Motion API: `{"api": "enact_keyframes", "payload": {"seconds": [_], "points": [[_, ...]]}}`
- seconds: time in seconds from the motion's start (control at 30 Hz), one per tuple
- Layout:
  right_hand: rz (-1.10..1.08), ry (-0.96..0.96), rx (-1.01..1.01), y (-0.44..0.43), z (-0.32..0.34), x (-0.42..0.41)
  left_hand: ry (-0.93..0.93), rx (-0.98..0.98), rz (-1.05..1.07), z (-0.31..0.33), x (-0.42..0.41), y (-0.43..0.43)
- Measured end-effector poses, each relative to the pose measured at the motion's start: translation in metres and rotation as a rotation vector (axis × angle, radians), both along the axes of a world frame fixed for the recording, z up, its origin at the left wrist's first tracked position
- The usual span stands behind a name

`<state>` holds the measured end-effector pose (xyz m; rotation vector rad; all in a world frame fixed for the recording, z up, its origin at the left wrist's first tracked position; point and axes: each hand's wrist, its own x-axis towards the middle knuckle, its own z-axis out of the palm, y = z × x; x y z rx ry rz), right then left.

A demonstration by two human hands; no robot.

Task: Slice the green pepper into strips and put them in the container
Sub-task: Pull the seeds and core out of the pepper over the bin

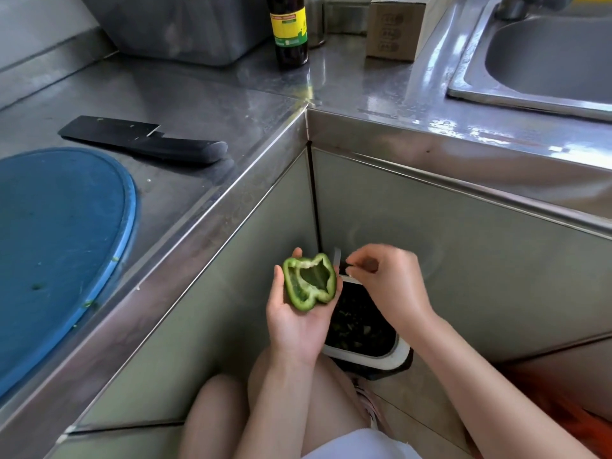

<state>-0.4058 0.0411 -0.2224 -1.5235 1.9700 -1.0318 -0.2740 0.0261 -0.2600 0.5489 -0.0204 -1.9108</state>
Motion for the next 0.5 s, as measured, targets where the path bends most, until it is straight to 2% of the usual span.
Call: {"api": "enact_keyframes", "payload": {"seconds": [0.17,0.33,0.43,0.5], "points": [[0.144,0.16,0.078,-0.009,-0.001,-0.007,-0.049,0.061,0.014,-0.002,0.001,0.0],[0.15,0.143,-0.01,-0.008,0.009,-0.012,-0.069,0.054,-0.035,-0.004,0.001,0.0],[0.2,0.218,-0.053,-0.012,0.004,-0.014,-0.089,0.033,-0.032,-0.003,0.0,0.0],[0.259,0.202,-0.08,-0.011,0.003,-0.014,-0.109,0.019,-0.023,-0.002,-0.002,-0.001]]}}
